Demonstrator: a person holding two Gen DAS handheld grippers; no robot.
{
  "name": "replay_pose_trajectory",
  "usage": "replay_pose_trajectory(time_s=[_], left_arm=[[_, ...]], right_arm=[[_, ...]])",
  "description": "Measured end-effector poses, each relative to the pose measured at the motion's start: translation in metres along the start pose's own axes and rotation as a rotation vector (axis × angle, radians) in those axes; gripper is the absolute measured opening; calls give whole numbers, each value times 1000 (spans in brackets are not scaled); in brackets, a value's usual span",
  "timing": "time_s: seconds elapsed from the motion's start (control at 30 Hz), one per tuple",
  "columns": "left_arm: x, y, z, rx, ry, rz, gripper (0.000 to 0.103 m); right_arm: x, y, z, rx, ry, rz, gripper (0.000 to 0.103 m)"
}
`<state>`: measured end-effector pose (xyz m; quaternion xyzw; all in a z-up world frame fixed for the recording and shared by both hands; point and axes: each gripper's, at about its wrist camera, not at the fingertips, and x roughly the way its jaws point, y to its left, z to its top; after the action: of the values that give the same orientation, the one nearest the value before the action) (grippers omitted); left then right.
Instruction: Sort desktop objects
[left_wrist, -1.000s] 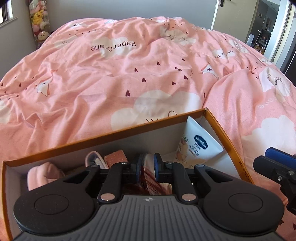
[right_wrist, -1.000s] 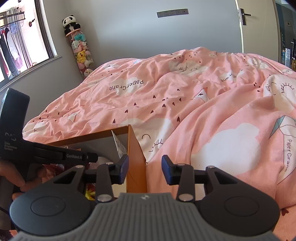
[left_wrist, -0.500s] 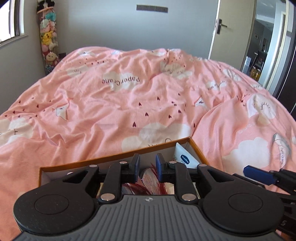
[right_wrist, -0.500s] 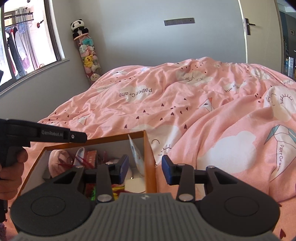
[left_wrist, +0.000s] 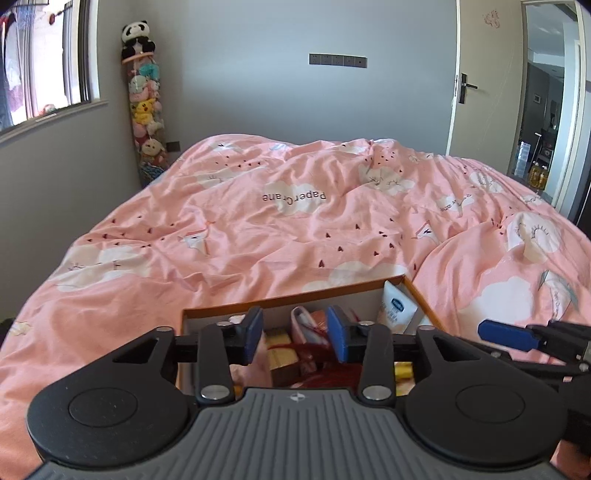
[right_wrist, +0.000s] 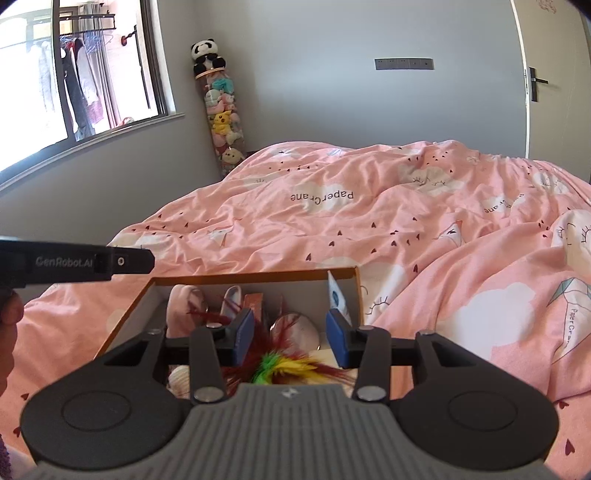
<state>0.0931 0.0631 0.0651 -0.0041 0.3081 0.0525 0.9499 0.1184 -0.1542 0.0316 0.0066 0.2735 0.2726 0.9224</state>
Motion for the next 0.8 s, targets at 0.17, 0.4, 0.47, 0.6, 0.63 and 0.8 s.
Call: replay_pose_trajectory(time_s=[0.17,0.4,0.47,0.6,0.63,0.8], left_arm=[[-14,8,-23,-17,-1,-3,55],[-11,5,-55,-31,48,14,70],[-8,4,-65,-39,55,31,74],[-1,2,-81,-32,45,109,75],[0,1,-84,-29,42,119,75],[10,2,-94,-51,64,146,78]], right_arm=[[-3,15,-13,-32,33,-16,49],[1,25,-37,-70,91,-37,57],[4,27,-45,-96,100,-53,60],[9,24,-59,-71,95,-62,60],[11,22,-61,-61,100,-57,60],[14,21,-66,-60,86,-57,61]])
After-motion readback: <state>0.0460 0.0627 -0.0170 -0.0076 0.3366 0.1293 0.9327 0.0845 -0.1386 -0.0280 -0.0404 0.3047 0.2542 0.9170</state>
